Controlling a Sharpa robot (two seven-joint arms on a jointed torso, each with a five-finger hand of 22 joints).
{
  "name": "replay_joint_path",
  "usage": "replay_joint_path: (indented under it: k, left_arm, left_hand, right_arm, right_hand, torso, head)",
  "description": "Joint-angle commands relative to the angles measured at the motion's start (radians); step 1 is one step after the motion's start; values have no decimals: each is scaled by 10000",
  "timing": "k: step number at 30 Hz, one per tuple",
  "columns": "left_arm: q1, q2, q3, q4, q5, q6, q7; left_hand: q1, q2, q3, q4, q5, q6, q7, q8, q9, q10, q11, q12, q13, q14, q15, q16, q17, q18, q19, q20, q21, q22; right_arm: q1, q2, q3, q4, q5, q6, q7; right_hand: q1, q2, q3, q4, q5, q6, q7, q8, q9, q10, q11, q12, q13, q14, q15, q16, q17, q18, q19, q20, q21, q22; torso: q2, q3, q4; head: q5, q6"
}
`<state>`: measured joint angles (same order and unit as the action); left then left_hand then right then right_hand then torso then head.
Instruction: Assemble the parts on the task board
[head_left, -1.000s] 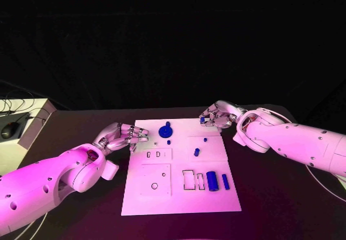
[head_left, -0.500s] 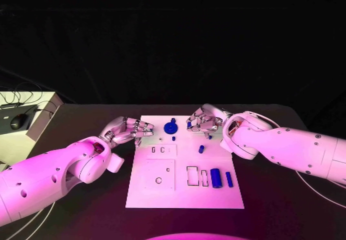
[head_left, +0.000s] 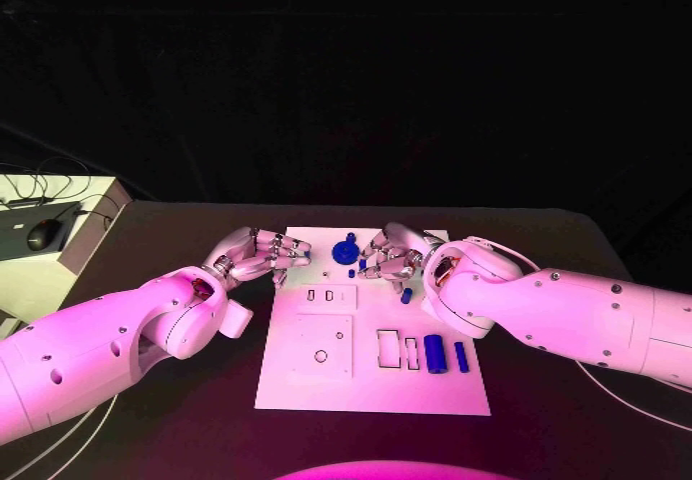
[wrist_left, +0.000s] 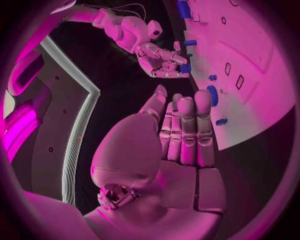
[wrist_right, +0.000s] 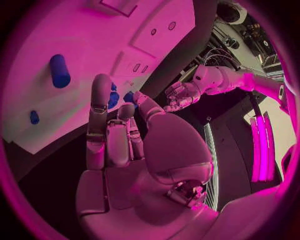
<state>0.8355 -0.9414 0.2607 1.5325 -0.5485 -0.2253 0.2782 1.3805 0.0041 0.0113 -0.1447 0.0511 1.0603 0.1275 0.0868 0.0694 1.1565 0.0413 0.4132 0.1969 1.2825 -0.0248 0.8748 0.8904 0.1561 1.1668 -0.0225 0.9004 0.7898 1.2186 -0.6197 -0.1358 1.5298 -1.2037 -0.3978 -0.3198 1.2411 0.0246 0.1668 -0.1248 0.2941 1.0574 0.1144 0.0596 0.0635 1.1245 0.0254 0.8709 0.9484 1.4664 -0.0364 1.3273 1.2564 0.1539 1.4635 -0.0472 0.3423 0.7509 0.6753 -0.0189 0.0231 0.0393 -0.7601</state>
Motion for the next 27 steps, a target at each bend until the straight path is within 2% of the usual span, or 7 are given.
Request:
replay_joint_path:
  k: [1,6,14,27]
  left_arm:
    - [2,31,5,-5,58,-14,27]
    - [3,55,5,-28,59,-7,11]
    - [3,98,4,-52,59,6,-5]
    - [4,113,3,-64,59,1,-17]
  left_hand:
    - [-44,81,20,-2,-14,38,-8,-42,-5,74,1,-17,-10,79,-3,-44,1,271,-31,-16,-34,15]
    - [-44,81,20,-2,-14,38,-8,-42,-5,74,1,-17,-10,79,-3,-44,1,271,-31,-16,-34,15]
    - [-44,81,20,-2,-14,38,-8,-42,-5,74,1,-17,-10,79,-3,-44,1,271,-31,-16,-34,15]
    - [-44,81,20,-2,-14,38,-8,-42,-5,74,1,-17,-10,79,-3,-44,1,271,-31,-16,-34,15]
  right_arm:
    - [-38,67,0,128,-335,-109,-824]
    - [-146,242,-9,217,-345,-164,-1064]
    - [-470,567,-19,103,-374,-499,-1308]
    - [-712,921,-22,-159,-935,-796,-1252]
  right_hand:
    - [-60,-75,-24,-32,25,174,195,64,13,31,-42,-16,14,35,-63,-18,4,132,435,-61,1,-13]
    - [-79,-86,-33,-25,23,172,195,62,12,50,-44,5,26,41,-64,3,15,135,437,-64,30,-9]
    - [-84,-111,-41,-32,57,173,194,63,12,58,-45,20,35,34,-65,-7,-12,138,431,-63,51,-16]
    - [-69,-148,-49,-59,33,155,200,63,13,73,-43,37,45,35,-63,-6,-30,140,431,-62,65,-27]
  torso:
    - [5,7,-12]
    - [11,4,-18]
    - [26,-1,2]
    - [20,-12,-12]
  head:
    - [66,-9]
    - [127,-23]
    - [186,-72]
    - [313,-191]
